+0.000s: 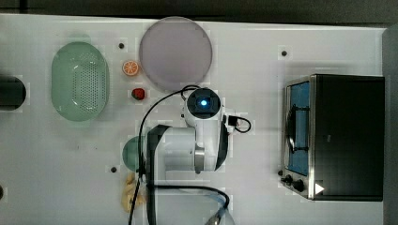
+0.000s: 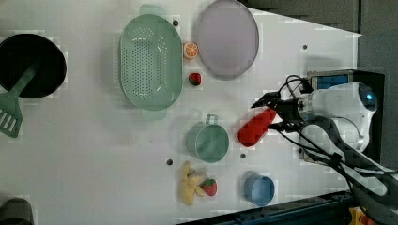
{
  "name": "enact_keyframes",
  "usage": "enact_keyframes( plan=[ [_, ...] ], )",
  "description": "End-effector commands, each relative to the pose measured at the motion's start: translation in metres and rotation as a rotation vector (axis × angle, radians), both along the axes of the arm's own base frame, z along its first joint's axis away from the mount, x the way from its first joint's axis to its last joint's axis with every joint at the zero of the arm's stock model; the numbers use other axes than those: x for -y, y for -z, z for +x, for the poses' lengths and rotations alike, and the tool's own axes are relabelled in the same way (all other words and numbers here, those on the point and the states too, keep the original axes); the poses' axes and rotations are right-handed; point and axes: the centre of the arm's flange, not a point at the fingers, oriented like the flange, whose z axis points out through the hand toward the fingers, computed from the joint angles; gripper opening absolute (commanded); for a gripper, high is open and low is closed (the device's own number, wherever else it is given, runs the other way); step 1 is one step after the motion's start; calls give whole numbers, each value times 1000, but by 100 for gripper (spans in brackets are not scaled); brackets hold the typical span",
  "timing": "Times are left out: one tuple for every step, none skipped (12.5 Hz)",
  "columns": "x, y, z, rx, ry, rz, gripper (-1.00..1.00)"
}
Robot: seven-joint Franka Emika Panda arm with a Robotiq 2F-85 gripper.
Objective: Pick Ketchup from oven and place it on table.
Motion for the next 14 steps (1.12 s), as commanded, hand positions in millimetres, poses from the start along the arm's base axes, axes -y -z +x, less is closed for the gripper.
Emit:
enact_keyframes(
  plan=[
    [12, -77, 31, 133, 82, -10, 100],
    [12, -110, 39, 172, 82, -5, 100],
    [12, -147, 45, 205, 82, 0, 100],
    [12, -185, 50, 235, 82, 5, 100],
    [13, -222, 55, 263, 83, 9, 100],
    [13, -259, 59, 283, 83, 12, 100],
    [13, -290, 58, 273, 81, 12, 100],
    [14, -312, 50, 220, 81, 12, 100],
    [14, -330, 42, 161, 80, 12, 100],
    [14, -348, 35, 124, 80, 12, 100],
    [14, -367, 32, 111, 78, 13, 100],
    [15, -385, 28, 101, 79, 9, 100],
    [17, -399, 23, 97, 82, 10, 100],
    [18, -410, 22, 117, 83, 10, 100]
  ],
)
